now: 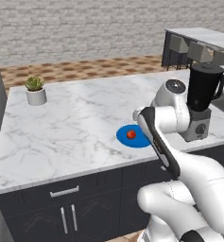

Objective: Pick the apple and banana from the fridge and place them on the plate next to the blender to make a fruit smoothie.

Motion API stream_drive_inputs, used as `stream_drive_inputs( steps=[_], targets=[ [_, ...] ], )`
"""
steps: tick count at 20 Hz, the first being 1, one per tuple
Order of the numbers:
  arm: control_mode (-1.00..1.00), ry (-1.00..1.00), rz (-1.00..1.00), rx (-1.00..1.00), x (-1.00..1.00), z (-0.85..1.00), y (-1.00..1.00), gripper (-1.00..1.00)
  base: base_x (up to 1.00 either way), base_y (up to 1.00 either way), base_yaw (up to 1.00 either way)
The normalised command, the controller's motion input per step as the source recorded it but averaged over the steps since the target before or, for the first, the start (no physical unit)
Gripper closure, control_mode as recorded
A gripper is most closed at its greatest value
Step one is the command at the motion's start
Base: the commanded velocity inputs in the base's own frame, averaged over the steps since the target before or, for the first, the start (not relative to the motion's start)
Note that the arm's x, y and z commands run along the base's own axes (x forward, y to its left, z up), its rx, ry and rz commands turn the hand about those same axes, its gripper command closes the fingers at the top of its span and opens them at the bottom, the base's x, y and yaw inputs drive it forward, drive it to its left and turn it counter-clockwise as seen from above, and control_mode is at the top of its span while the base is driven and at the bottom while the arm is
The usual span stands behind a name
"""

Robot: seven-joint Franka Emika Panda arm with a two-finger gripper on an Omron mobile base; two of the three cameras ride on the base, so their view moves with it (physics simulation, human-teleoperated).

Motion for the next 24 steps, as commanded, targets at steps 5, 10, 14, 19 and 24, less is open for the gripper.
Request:
stream_drive_inputs(
  steps=[5, 10, 14, 19, 24],
  targets=[
    [1.0, 0.0, 0.0, 0.0, 0.0, 0.0, 0.0, -1.0, -0.84, -0.11, -0.28],
    [1.0, 0.0, 0.0, 0.0, 0.0, 0.0, 0.0, -1.0, -0.56, -0.11, -0.73],
    [1.0, 0.0, 0.0, 0.0, 0.0, 0.0, 0.0, -1.0, -0.28, -0.13, -0.8],
    [1.0, 0.0, 0.0, 0.0, 0.0, 0.0, 0.0, -1.0, -0.27, -0.47, -0.72],
    [1.0, 0.0, 0.0, 0.0, 0.0, 0.0, 0.0, -1.0, -0.02, -0.83, -0.69]
  ],
)
